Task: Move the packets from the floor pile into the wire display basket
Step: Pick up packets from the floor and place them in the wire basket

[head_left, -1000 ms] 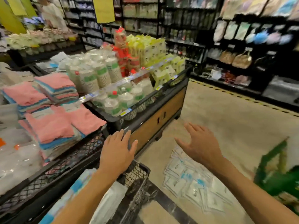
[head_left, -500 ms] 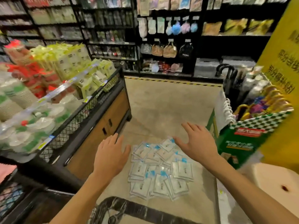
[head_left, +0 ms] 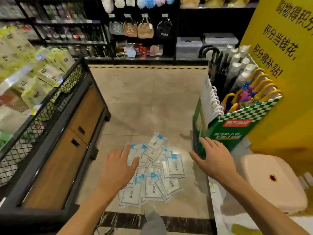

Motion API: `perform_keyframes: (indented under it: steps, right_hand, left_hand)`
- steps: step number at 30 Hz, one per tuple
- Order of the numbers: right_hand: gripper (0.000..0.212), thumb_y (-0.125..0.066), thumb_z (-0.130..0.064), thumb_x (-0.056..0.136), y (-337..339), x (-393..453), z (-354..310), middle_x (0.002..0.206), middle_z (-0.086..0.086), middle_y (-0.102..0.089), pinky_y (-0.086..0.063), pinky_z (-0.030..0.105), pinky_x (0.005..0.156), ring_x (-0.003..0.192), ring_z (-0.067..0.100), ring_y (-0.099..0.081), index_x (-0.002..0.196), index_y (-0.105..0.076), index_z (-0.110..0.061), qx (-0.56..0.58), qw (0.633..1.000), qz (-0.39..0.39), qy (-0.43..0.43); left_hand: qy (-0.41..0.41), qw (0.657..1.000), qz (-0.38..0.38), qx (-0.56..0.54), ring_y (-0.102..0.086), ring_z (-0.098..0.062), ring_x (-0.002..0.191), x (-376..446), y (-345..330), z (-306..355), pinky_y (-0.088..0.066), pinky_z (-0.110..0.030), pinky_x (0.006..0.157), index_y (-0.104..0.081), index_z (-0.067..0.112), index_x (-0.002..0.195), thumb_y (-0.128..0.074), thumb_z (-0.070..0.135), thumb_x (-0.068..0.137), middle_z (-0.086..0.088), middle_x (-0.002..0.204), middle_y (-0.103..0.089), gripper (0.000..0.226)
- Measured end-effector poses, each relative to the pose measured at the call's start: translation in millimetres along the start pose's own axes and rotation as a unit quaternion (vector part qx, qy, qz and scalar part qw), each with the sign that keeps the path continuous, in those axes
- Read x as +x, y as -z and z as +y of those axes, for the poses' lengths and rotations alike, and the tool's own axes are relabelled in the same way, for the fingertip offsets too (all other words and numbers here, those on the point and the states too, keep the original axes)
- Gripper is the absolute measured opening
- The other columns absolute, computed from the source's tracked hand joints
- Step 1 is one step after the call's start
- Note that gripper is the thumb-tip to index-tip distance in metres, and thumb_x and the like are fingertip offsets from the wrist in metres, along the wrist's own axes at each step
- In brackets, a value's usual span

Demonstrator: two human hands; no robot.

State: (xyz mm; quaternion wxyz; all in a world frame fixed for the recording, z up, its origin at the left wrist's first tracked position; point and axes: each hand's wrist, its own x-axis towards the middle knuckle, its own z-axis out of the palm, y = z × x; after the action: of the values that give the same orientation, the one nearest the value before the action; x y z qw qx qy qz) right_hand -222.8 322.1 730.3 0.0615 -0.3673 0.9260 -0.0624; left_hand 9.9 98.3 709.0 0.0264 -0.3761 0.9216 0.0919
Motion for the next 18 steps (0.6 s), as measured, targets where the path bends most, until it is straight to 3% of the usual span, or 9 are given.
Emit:
perform_keyframes:
  steps: [4,8,11,15,18]
  right_hand:
    - [0.081,-0.038,-0.075,0.095,-18.3,34.2,3.9,0.154,0.001,-0.051,-0.036,0.040,0.118,0.141,0.025,-0.046,0.154,-0.044,-0.020,-0.007,0.999,-0.010,-0.030]
    - [0.094,-0.019,-0.081,0.088,-44.0,77.7,6.5,0.151,0.003,-0.054,-0.039,0.042,0.117,0.139,0.027,-0.049,0.153,-0.046,-0.020,-0.005,0.999,-0.017,-0.051]
    - [0.097,-0.016,-0.082,0.087,-71.8,108.8,14.0,0.155,0.005,-0.050,-0.037,0.043,0.119,0.142,0.027,-0.046,0.155,-0.043,-0.019,-0.014,0.998,-0.031,-0.062]
    - [0.096,-0.021,-0.081,0.090,-126.7,146.8,29.5,0.158,0.010,-0.046,-0.033,0.048,0.122,0.147,0.031,-0.040,0.156,-0.041,-0.014,-0.017,0.996,-0.046,-0.075]
    - [0.092,-0.030,-0.077,0.094,-188.2,177.5,49.4,0.155,0.016,-0.049,-0.036,0.053,0.118,0.144,0.036,-0.042,0.153,-0.046,-0.009,-0.017,0.996,-0.045,-0.070]
  left_hand:
    - [-0.018,0.999,-0.038,-0.002,-0.041,-0.020,0.145,54.8,-24.3,-0.6,-0.033,-0.041,0.120,-0.034,0.028,0.158,-0.015,0.071,0.094,0.002,0.159,-0.044,0.080]
    - [-0.021,0.998,-0.061,-0.014,-0.031,-0.020,0.151,109.0,-49.4,-0.2,-0.023,-0.041,0.125,-0.030,0.029,0.160,-0.002,0.074,0.087,0.001,0.164,-0.034,0.090]
    - [-0.024,0.996,-0.086,-0.020,-0.024,-0.020,0.154,140.0,-76.1,1.6,-0.016,-0.041,0.126,-0.024,0.029,0.162,-0.015,0.069,0.098,0.001,0.168,-0.027,0.075]
    - [-0.024,0.993,-0.114,-0.025,-0.022,-0.019,0.155,169.1,-127.0,6.7,-0.015,-0.040,0.126,-0.025,0.027,0.162,-0.001,0.071,0.087,0.001,0.168,-0.025,0.090]
    - [-0.017,0.993,-0.116,-0.009,-0.027,-0.023,0.153,198.2,-181.7,5.0,-0.020,-0.045,0.126,-0.027,0.024,0.161,-0.007,0.071,0.092,-0.003,0.166,-0.030,0.085]
